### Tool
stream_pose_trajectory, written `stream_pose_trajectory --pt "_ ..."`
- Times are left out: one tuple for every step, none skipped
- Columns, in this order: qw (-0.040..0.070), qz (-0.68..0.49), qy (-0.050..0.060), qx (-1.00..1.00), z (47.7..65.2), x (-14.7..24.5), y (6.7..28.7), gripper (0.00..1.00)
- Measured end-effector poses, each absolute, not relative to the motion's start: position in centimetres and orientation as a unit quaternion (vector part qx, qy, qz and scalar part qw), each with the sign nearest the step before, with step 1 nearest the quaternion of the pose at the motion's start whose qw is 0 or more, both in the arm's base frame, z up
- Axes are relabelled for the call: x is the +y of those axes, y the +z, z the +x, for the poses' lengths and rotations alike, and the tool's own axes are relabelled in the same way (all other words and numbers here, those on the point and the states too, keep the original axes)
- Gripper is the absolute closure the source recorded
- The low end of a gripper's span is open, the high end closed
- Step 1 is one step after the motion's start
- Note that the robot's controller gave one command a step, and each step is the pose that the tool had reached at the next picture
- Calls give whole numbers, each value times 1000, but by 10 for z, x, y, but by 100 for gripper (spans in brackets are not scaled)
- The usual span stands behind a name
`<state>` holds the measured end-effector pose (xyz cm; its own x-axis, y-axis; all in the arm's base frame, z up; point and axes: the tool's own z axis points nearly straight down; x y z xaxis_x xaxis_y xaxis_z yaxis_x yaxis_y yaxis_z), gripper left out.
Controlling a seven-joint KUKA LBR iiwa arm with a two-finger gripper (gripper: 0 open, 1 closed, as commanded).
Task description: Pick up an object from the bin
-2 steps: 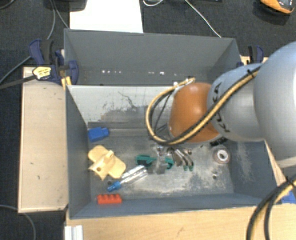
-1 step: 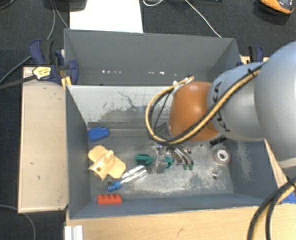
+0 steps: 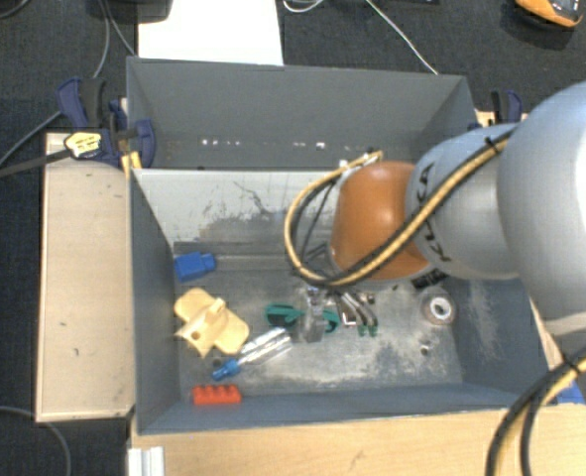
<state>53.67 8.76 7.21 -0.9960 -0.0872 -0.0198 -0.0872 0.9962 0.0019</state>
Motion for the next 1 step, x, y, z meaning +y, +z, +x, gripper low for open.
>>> stream_pose_trajectory --pt "8 -48 1 999 550 90 168 100"
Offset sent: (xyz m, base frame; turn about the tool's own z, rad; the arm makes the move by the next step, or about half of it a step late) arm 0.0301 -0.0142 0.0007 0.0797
